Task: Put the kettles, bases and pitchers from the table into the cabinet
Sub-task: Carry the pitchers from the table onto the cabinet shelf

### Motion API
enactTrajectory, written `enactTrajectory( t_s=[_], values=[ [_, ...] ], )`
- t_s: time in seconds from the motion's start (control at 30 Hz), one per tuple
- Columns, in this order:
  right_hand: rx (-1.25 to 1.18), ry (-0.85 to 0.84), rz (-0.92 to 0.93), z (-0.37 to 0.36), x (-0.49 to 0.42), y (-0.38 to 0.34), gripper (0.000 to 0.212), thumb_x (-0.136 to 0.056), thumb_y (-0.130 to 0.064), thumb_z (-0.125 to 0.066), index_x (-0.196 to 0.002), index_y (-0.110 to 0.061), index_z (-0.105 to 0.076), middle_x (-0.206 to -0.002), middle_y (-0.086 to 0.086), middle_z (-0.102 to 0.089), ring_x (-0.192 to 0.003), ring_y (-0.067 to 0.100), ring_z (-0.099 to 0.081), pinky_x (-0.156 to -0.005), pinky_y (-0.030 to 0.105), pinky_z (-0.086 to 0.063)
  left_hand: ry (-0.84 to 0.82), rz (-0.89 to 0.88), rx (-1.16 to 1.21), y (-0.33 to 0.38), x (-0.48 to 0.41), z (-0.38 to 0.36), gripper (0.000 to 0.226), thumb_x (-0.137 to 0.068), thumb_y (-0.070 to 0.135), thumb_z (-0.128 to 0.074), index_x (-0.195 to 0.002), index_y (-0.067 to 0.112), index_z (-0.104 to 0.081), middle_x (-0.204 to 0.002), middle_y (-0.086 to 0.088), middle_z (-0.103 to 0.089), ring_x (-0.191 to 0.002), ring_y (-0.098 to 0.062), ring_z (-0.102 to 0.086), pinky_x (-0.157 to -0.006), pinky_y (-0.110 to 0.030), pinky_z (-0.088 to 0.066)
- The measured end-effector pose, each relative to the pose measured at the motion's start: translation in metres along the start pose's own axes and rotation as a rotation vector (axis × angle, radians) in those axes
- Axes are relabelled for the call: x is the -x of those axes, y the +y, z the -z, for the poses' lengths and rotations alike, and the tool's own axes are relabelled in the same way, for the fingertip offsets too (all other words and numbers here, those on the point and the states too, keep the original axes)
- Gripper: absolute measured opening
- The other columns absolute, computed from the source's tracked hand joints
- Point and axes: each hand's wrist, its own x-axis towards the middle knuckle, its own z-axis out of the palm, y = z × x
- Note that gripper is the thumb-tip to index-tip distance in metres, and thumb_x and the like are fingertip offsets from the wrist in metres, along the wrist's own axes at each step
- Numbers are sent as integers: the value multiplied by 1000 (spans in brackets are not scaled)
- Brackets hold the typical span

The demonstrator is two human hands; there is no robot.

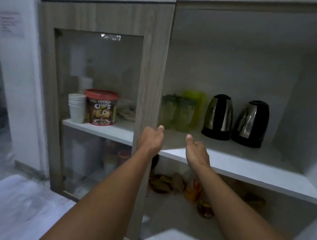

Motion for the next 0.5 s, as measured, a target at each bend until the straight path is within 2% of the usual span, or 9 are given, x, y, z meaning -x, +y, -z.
enactTrajectory(
  t_s=[0.1,0.2,0.23,0.33,0.5],
  values=[
    [-18,-68,37,-14,52,-2,50,-102,-50,-34,-101,-8,-61,-126,19,-63,-117,37,-57,-92,38,-41,73,41,-24,-26,44,37,56,-97,47,-42,-122,1,-60,-125,-21,-62,-115,-40,-58,-96,-40,-47],
    [-39,-184,14,-39,107,0,56,-103,-48,-34,-119,-2,-62,-128,20,-63,-117,37,-58,-96,39,-43,118,112,-49,-54,94,81,52,-96,44,-46,-118,0,-63,-123,-22,-64,-114,-40,-59,-91,-36,-49],
    [-38,-235,11,-49,127,-2,58,-102,-50,-34,-118,-3,-64,-123,19,-65,-113,37,-61,-96,40,-46,141,125,-59,-64,108,100,51,-97,43,-46,-116,-1,-65,-121,-21,-65,-113,-40,-60,-87,-34,-48],
    [-31,-338,41,-84,189,-18,60,-101,-53,-34,-111,-4,-66,-114,19,-67,-109,39,-62,-97,47,-49,243,139,-76,-92,142,171,52,-98,42,-45,-114,-3,-64,-121,-21,-65,-112,-39,-60,-93,-39,-47],
    [-36,-484,110,-150,296,-68,58,-102,-50,-34,-120,-1,-59,-124,19,-60,-115,41,-57,-101,54,-47,427,233,-110,-142,196,308,51,-98,41,-40,-122,0,-58,-125,-18,-62,-114,-37,-58,-94,-39,-46]
  ],
)
